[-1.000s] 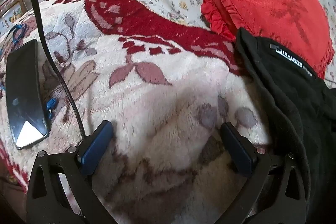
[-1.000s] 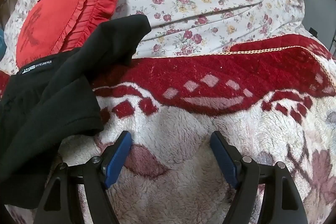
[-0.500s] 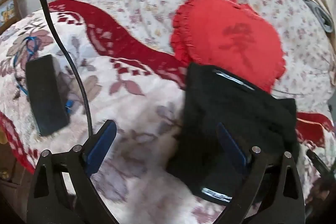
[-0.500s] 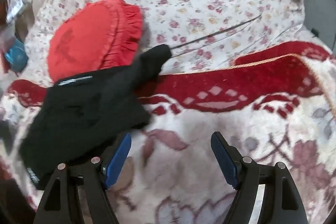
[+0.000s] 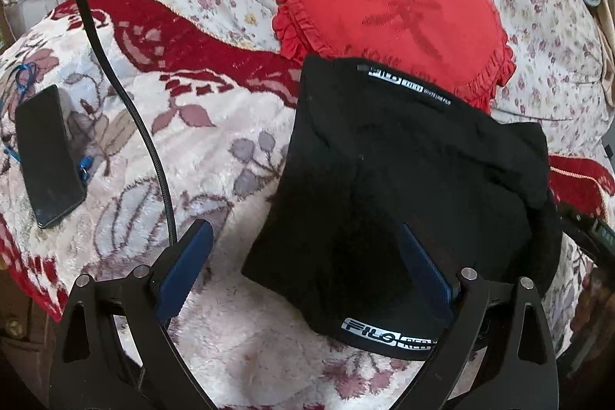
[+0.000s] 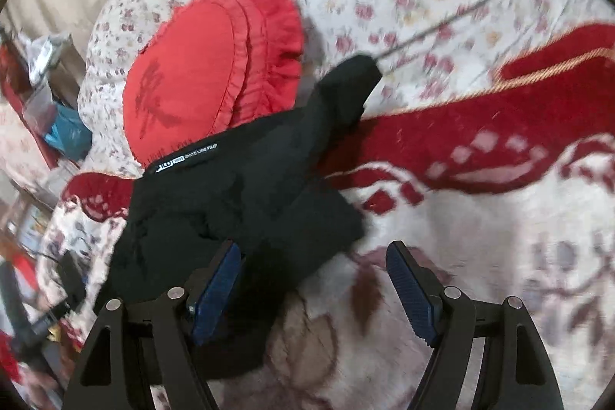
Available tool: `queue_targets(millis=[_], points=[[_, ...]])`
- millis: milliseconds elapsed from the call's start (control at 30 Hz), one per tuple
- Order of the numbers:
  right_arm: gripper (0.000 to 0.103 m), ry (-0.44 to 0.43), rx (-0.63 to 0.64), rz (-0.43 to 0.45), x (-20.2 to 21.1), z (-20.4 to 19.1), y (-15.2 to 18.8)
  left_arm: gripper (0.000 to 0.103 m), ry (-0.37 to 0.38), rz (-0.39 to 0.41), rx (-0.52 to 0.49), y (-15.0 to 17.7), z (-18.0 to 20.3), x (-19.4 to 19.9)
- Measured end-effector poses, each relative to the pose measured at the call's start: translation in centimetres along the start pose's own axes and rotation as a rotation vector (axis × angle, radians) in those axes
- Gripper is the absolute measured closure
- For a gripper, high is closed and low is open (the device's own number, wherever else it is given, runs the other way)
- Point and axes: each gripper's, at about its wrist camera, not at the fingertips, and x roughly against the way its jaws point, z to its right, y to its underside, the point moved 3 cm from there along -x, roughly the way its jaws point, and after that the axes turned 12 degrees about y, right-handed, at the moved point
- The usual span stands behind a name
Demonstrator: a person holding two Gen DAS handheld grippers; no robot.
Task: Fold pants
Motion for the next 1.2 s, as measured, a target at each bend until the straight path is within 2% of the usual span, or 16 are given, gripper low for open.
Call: queue_targets(millis=[33,67,133,167,300,467,533,633,733,833,867,933,1033,1200], points=[[0.041,-0.025,-0.012,-0.014,-0.8,-0.2,-0.1,0.006,-0.001,-0.007,0.001,0.1,0.0,-0.3],[0.069,-0.049,-0.025,-0.025,-1.6,-0.3,-0.1,0.006,-0.004,-0.013,0.002,0.2,0.0,-0.5],[0.094,-0.069,-0.046,-0.017,-2.5,-0.6,-0.2,0.006,-0.007,-0.026,0.006,0.4,0.0,-0.9],[0.098,-0.064,-0.054,0.022,-2.0,-0.7,-0.2,0.006,-0.007,-0.031,0.005,0.5,0.1,-1.0],[0.099,-0.038,-0.034,0.186,3.2,-0.7,-0.4,0.006,-0.006,-0.046,-0.010,0.8,0.1,-1.3],[0.099,-0.002,0.025,0.256,9.9,0.6,1.6,0.006,0.009,-0.047,0.004,1.0,0.0,-1.1],[0.099,0.027,0.079,0.231,11.6,1.0,3.6,0.006,0.021,-0.049,0.014,1.1,0.0,-1.0],[0.099,0.047,0.186,0.070,10.9,1.4,7.1,0.006,0.028,-0.048,0.026,1.2,0.0,-0.7],[0.096,0.082,0.177,-0.018,10.4,3.5,9.2,0.006,0.030,-0.060,0.027,1.3,-0.1,-0.4],[0.082,0.052,0.086,0.027,12.7,6.4,9.2,0.006,0.020,-0.053,0.031,1.6,-0.4,0.4],[0.072,0.064,0.062,0.055,13.6,7.2,8.9,0.006,0.021,-0.049,0.041,1.6,-0.7,0.6],[0.059,0.102,0.033,0.115,14.9,8.6,8.1,0.006,0.028,-0.037,0.061,1.6,-1.0,0.9],[0.058,0.133,-0.016,0.149,14.5,9.8,6.6,0.006,0.048,-0.030,0.093,1.6,-1.3,0.9],[0.058,0.130,-0.051,0.114,10.3,9.1,5.2,0.006,0.029,-0.071,0.090,2.1,-1.2,-0.4]])
